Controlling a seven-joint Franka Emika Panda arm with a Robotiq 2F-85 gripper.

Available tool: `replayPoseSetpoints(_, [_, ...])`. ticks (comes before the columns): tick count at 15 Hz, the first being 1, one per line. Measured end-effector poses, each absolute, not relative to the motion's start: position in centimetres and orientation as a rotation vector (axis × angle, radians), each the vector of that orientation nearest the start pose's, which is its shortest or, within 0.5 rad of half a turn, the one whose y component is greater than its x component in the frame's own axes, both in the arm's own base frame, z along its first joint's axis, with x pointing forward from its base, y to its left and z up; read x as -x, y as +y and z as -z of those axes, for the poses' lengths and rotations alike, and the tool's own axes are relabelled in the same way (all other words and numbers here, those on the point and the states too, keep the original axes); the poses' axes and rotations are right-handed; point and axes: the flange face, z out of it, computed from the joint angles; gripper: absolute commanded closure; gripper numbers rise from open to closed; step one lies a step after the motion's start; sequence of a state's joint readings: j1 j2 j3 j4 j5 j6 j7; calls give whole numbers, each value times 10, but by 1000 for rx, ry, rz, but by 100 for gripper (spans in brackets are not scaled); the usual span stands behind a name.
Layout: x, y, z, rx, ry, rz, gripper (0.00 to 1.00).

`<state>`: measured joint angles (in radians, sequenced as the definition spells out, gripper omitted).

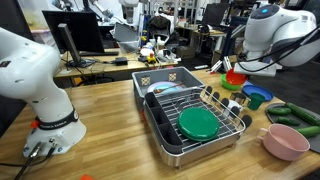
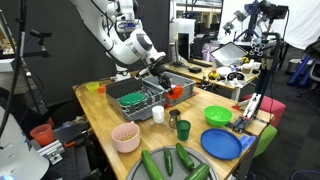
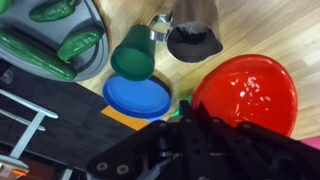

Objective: Pour the contents of the small red bowl into the silver jug

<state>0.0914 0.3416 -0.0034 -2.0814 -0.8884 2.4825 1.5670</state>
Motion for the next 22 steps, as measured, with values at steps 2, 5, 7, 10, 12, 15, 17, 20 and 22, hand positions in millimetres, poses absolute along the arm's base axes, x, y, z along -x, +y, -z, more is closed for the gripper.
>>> replayPoseSetpoints(2, [-562,41,-270,3069,1323,723,98])
replayPoseSetpoints(5, [-522,32,-272,2980,1369,645,98])
replayPoseSetpoints(7, [-500,33,-269,2922,1383,598,98])
replayPoseSetpoints(10, [-472,32,-253,2854,1427,510,98])
replayPoseSetpoints(12, [-456,24,-240,2817,1476,456,98])
replayPoseSetpoints(15, [-439,9,-220,2754,1550,395,98])
replayPoseSetpoints(17, [-435,3,-209,2712,1571,376,98])
replayPoseSetpoints(20, [-434,0,-188,2660,1605,336,98])
replayPoseSetpoints(22, [-435,-1,-170,2643,1630,300,98])
